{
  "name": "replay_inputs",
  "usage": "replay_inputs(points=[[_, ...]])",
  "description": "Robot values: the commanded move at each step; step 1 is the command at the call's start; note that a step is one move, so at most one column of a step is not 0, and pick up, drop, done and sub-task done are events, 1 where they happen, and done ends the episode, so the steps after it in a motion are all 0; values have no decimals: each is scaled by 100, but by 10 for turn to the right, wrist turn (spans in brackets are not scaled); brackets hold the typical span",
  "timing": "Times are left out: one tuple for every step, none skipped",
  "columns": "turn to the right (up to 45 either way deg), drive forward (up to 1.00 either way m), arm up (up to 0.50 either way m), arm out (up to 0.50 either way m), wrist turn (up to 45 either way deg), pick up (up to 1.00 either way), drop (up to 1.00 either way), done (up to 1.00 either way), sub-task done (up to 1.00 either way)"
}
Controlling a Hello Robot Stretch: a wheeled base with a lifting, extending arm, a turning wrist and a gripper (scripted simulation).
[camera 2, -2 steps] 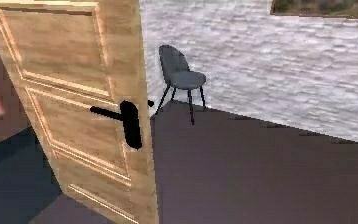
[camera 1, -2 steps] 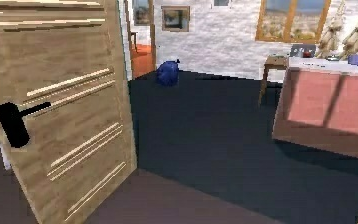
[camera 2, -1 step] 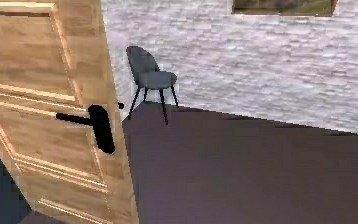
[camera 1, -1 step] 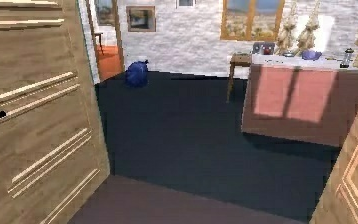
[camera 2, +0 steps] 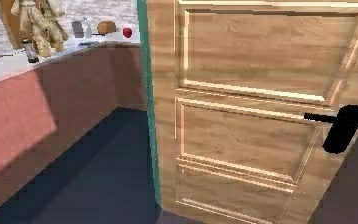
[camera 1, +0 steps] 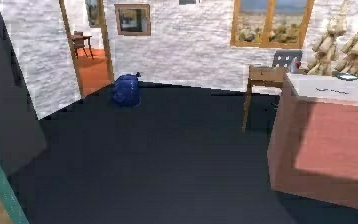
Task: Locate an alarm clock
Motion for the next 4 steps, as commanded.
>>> replay_inputs(points=[[0,100,0,0,0,0,0,0,0],[0,100,0,0,0,0,0,0,0],[0,100,0,0,0,0,0,0,0],[60,0,0,0,0,0,0,0,0]])
